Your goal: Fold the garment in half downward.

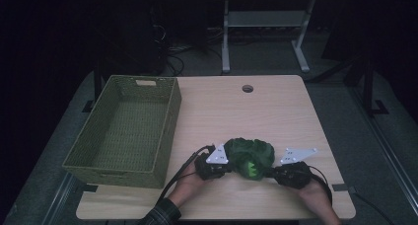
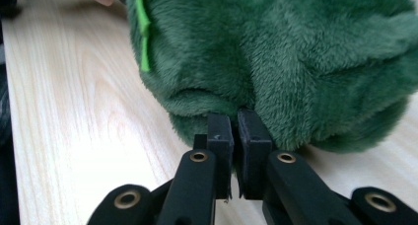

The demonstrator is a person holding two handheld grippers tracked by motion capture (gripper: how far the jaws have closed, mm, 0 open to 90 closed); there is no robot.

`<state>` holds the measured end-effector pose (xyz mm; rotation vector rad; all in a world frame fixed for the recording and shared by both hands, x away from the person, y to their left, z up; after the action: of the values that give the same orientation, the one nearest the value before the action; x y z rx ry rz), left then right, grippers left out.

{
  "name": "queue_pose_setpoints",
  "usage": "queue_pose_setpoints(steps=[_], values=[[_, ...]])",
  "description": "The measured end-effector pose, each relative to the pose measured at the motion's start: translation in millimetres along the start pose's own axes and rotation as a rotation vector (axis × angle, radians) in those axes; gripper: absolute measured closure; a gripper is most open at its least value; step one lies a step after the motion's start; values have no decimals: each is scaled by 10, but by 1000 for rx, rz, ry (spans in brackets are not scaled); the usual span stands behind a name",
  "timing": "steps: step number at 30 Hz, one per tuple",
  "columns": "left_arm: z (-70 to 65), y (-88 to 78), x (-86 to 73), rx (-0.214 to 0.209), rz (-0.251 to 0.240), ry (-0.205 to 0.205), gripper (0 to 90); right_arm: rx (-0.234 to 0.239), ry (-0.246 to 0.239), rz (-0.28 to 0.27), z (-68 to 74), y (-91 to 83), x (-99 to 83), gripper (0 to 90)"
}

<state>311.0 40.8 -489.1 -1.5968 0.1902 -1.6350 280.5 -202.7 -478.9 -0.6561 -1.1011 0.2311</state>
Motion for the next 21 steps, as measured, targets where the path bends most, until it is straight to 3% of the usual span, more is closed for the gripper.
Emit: queue_pose_setpoints(steps=[3, 7, 12, 17, 21], values=[[-18, 29, -34, -1, 34, 38, 875, 4, 14, 42, -1, 52, -21, 852], [35, 31, -26, 30, 52, 44, 878, -14, 25, 78, -41, 85, -43, 852], [43, 54, -18, 28, 45, 6, 876, -21, 16, 69, -67, 112, -19, 799], [64, -20, 15, 25, 25, -20, 823, -8, 34, -7, 2, -29, 18, 646], [79, -105, 52, 41, 13, -24, 743, -2, 37, -53, 56, -159, 51, 600]])
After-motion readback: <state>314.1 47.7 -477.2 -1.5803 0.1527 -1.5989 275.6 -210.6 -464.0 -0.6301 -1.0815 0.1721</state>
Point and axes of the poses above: each handheld gripper's, and its own axes: y roughly forward along the jaws, x roughly out of its top, z roughly to its left, the point moved 3 cm from there along y, roughly forward along the jaws, and after that the axes turned 14 degrees about x, right-handed, at the moved point
